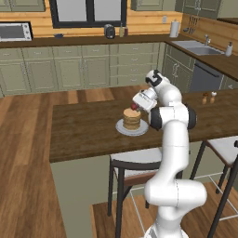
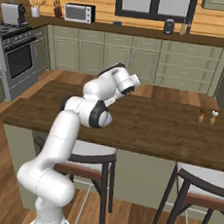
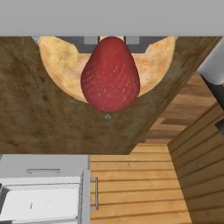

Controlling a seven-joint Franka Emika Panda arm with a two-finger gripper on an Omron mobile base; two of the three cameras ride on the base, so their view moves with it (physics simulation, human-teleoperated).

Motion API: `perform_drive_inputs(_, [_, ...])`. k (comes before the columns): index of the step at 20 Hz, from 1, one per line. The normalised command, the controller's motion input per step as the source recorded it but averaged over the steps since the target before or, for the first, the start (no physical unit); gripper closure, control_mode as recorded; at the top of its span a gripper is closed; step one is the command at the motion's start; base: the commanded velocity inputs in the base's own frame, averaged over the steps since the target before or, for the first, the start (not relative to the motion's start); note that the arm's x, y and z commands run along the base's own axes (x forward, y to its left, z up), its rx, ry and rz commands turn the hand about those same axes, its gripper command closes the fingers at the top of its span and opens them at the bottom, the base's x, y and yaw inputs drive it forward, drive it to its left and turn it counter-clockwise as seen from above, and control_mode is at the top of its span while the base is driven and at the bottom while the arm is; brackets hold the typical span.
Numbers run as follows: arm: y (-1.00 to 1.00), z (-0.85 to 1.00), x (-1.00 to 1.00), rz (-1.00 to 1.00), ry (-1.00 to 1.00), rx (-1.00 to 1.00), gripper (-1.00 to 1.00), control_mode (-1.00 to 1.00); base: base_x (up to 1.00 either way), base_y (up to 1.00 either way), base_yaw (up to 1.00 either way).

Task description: Take the strawberry from the fridge and place it on top of the pancake, located on the dining counter.

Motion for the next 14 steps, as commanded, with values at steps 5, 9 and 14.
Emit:
perform_drive_inputs(5, [0.02, -0.02, 0.00, 0.00, -0.01, 0.00, -1.00, -1.00, 0.00, 0.00, 0.00])
perform_drive_inputs(9, [0.00, 0.00, 0.00, 0.00, 0.00, 0.00, -1.00, -1.00, 0.00, 0.00, 0.00])
perform_drive_inputs(14, [0.00, 0.00, 0.00, 0.00, 0.00, 0.00, -1.00, -1.00, 0.00, 0.00, 0.00])
